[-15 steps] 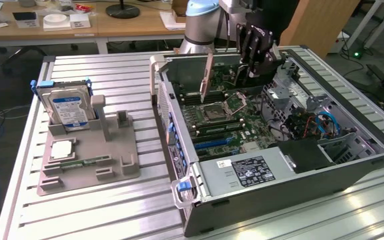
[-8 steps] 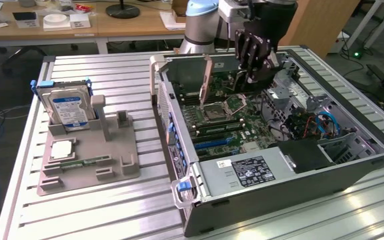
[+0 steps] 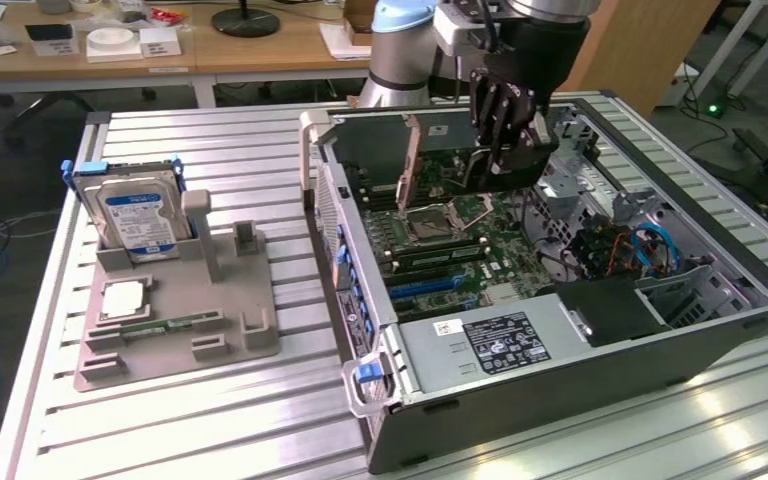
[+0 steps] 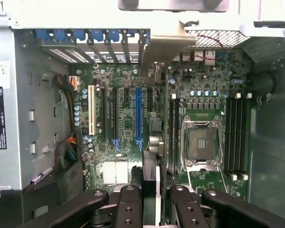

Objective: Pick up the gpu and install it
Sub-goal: 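Insert the gpu into the slot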

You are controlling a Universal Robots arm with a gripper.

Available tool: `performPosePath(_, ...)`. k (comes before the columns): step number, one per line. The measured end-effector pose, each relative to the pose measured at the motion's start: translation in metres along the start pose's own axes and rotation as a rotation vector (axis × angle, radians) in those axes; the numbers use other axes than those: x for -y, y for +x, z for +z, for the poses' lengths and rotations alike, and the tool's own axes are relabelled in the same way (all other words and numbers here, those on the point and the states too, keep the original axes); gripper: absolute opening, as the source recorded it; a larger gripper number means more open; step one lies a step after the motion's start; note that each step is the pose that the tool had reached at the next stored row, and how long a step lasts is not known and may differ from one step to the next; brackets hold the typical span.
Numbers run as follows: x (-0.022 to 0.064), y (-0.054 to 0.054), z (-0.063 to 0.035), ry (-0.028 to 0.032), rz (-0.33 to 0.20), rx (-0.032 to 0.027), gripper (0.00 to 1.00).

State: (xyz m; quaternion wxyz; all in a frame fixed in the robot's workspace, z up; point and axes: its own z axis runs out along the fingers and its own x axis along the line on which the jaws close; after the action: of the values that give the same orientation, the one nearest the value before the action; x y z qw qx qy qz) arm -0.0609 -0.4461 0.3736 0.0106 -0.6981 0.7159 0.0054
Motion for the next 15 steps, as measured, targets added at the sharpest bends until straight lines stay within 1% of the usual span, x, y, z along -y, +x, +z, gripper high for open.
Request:
performPosePath(4, -0.0001, 0.0, 0.0015, -0.0009, 0.001, 0.0002, 0.27)
performPosePath(7, -0.0001, 0.0, 0.006, -0.0015, 0.001, 0.0002, 0.27)
performPosePath(11, -0.0001, 0.0, 0.0066, -0.0016, 0.001, -0.0007, 0.27)
performPosePath(12, -0.0002, -0.001, 0.0079, -0.0015, 0.001, -0.0024, 0.27)
performPosePath(15, -0.0009, -0.003, 0.0135, -0.0014, 0.001, -0.0026, 0.27)
